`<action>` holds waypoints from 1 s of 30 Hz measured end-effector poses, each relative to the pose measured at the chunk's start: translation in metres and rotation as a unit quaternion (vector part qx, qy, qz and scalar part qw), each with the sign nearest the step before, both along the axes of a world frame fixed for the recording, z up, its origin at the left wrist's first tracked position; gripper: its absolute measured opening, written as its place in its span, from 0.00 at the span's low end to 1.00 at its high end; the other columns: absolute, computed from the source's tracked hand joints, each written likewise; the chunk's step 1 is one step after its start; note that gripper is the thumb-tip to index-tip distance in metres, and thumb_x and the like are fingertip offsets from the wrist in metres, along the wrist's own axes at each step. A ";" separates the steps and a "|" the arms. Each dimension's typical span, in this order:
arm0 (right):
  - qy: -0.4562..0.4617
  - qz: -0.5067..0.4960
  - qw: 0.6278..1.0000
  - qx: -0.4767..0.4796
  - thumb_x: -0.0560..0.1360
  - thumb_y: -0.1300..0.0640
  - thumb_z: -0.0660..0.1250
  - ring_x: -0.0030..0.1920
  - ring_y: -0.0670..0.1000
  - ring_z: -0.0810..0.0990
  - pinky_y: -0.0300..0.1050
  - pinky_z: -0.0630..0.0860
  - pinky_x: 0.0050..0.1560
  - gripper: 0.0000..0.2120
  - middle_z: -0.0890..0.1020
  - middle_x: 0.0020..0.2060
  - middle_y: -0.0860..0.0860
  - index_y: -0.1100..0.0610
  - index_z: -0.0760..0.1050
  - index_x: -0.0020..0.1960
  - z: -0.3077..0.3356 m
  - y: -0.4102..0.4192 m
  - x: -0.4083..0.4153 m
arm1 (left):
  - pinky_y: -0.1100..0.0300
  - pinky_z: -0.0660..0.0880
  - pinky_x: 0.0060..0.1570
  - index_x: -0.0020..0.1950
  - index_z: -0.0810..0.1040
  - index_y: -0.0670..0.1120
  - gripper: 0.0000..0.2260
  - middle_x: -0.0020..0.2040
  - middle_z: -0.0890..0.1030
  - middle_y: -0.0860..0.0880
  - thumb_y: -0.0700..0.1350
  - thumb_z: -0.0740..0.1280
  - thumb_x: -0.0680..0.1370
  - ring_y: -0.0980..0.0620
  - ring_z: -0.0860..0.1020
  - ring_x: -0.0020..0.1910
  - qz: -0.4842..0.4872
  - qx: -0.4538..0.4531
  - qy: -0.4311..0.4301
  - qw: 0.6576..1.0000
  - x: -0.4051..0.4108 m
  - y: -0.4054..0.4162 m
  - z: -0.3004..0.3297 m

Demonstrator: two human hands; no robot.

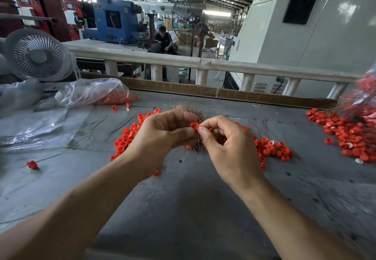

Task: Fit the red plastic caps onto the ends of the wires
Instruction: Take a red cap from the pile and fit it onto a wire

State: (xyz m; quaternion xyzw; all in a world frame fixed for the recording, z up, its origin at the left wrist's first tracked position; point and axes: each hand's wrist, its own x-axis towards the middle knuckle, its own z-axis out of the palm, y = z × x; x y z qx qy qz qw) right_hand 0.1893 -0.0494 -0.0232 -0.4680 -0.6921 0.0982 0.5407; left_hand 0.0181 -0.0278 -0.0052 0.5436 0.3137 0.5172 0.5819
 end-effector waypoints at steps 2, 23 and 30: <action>0.001 0.004 1.000 0.002 0.79 0.55 0.71 0.34 0.47 0.81 0.49 0.78 0.35 0.04 0.82 0.32 0.45 0.49 0.81 0.45 0.001 0.000 0.000 | 0.54 0.83 0.52 0.56 0.82 0.37 0.11 0.48 0.85 0.38 0.31 0.69 0.74 0.44 0.85 0.47 -0.004 -0.016 -0.005 1.000 0.000 0.001 -0.001; -0.019 -0.012 1.000 0.001 0.78 0.57 0.72 0.35 0.46 0.81 0.50 0.79 0.38 0.05 0.81 0.31 0.43 0.51 0.81 0.43 0.006 -0.004 -0.003 | 0.63 0.80 0.41 0.54 0.83 0.41 0.10 0.40 0.82 0.46 0.31 0.70 0.76 0.53 0.81 0.37 0.035 0.048 0.065 0.996 -0.001 0.004 -0.004; -0.020 -0.015 1.000 0.002 0.78 0.58 0.72 0.34 0.46 0.80 0.44 0.77 0.36 0.05 0.80 0.30 0.43 0.51 0.82 0.43 0.006 -0.004 -0.004 | 0.62 0.81 0.42 0.53 0.84 0.42 0.10 0.39 0.82 0.47 0.31 0.70 0.76 0.52 0.81 0.38 0.035 0.057 0.064 0.996 -0.002 0.003 -0.004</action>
